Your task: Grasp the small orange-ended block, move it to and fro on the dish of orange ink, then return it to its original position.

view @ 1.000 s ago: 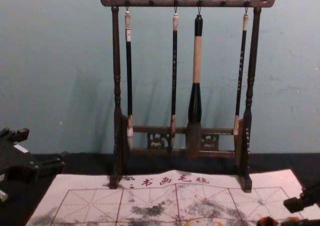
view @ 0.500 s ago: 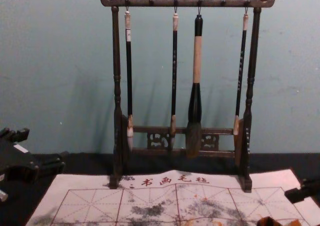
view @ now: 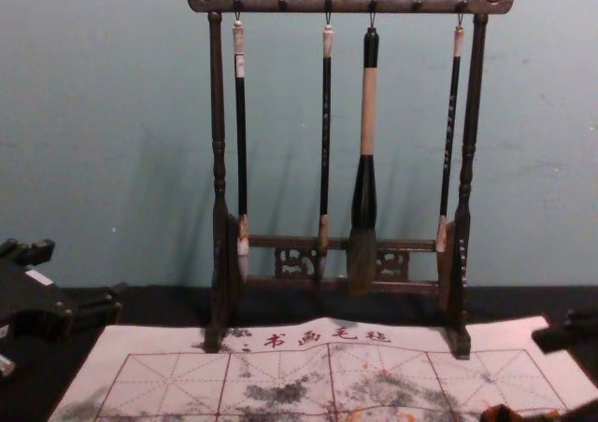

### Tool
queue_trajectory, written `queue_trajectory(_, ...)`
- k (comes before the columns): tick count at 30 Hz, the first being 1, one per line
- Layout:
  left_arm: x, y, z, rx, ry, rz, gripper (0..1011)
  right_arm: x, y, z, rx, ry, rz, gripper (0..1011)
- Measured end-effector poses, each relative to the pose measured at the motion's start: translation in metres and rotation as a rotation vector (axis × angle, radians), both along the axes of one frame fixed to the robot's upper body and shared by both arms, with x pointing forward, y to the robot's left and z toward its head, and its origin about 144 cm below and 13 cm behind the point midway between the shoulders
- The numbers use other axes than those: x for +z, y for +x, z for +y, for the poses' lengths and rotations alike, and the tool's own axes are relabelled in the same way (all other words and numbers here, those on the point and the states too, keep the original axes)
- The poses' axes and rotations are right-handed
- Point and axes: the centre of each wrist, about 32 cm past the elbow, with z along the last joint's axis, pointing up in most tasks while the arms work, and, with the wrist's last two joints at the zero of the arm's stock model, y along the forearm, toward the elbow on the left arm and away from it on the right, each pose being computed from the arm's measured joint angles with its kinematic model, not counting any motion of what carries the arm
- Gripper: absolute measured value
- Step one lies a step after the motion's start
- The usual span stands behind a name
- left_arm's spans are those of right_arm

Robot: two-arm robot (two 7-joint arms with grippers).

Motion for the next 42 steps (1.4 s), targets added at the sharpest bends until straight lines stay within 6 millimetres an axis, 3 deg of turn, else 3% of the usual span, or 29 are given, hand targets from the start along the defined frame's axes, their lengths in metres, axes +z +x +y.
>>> queue_trajectory(8, 0.000, 0.000, 0.000, 0.000, 0.000, 0.000, 1001, 0.007, -0.003, -0.007, -0.084, 0.100, -0.048, 1002)
queue_trajectory(15, 0.000, 0.000, 0.000, 0.000, 0.000, 0.000, 1001, 0.001, -0.011, -0.015, -0.244, 0.170, -0.127, 1002)
queue_trajectory(19, 0.000, 0.000, 0.000, 0.000, 0.000, 0.000, 1001, -0.009, -0.017, -0.020, -0.348, 0.188, -0.184, 1002)
queue_trajectory(29, 0.000, 0.000, 0.000, 0.000, 0.000, 0.000, 1001, -0.058, -0.034, -0.026, -0.559, 0.165, -0.248, 1003)
queue_trajectory(42, 0.000, 0.000, 0.000, 0.000, 0.000, 0.000, 1001, -0.069, -0.034, -0.028, -0.601, 0.170, -0.238, 1002)
